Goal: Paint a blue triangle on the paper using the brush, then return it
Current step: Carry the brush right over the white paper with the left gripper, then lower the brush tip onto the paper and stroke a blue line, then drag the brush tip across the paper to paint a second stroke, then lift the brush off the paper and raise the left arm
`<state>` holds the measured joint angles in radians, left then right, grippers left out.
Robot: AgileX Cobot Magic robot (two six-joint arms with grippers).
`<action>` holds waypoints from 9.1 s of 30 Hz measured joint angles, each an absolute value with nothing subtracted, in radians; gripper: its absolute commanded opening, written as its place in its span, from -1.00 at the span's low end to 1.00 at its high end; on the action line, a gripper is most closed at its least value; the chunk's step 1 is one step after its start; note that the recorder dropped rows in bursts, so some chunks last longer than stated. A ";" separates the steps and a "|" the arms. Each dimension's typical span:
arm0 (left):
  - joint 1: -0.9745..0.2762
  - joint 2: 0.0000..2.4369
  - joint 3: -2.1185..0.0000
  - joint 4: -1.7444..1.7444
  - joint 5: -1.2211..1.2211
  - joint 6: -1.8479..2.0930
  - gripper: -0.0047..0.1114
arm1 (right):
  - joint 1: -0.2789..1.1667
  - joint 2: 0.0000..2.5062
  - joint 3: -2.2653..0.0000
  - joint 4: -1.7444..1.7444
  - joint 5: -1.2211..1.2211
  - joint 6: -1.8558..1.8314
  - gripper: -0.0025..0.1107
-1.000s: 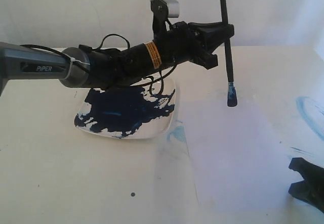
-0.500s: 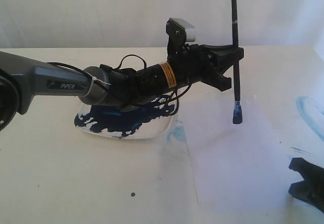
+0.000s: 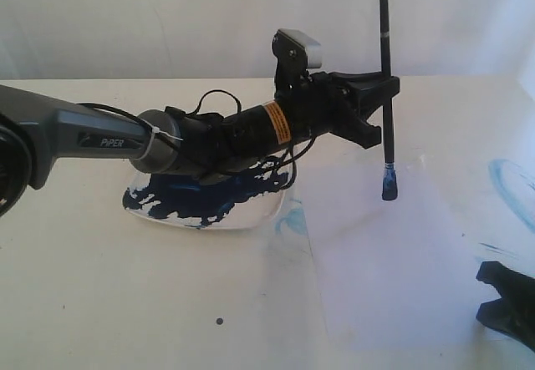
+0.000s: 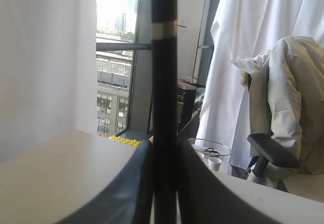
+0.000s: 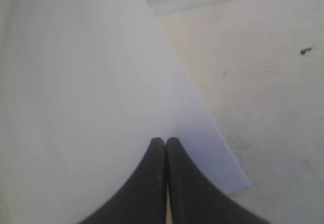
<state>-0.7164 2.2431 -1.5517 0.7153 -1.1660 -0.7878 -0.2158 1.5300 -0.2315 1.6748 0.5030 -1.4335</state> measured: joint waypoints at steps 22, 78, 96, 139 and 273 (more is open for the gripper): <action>-0.771 2.243 -1.556 0.443 -1.072 -0.640 -0.92 | -0.216 1.530 -0.231 1.675 0.503 -1.434 -0.96; -0.777 2.178 -1.556 0.489 -0.765 -0.615 -0.92 | -0.216 1.530 -0.231 1.674 0.501 -1.434 -0.96; -0.777 2.138 -1.556 0.528 -0.633 -0.587 -0.92 | -0.216 1.530 -0.231 1.674 0.501 -1.434 -0.96; -0.707 2.060 -1.556 1.368 -0.940 -0.913 -0.92 | -0.216 1.530 -0.231 1.674 0.501 -1.434 -0.96; -0.727 2.195 -1.954 1.679 -1.190 -1.214 -0.92 | -0.216 1.530 -0.231 1.674 0.501 -1.434 -0.96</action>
<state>-0.7268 2.1951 -1.9544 1.6792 -1.1902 -1.2145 -0.2158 1.5300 -0.2315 1.6735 0.5010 -1.4335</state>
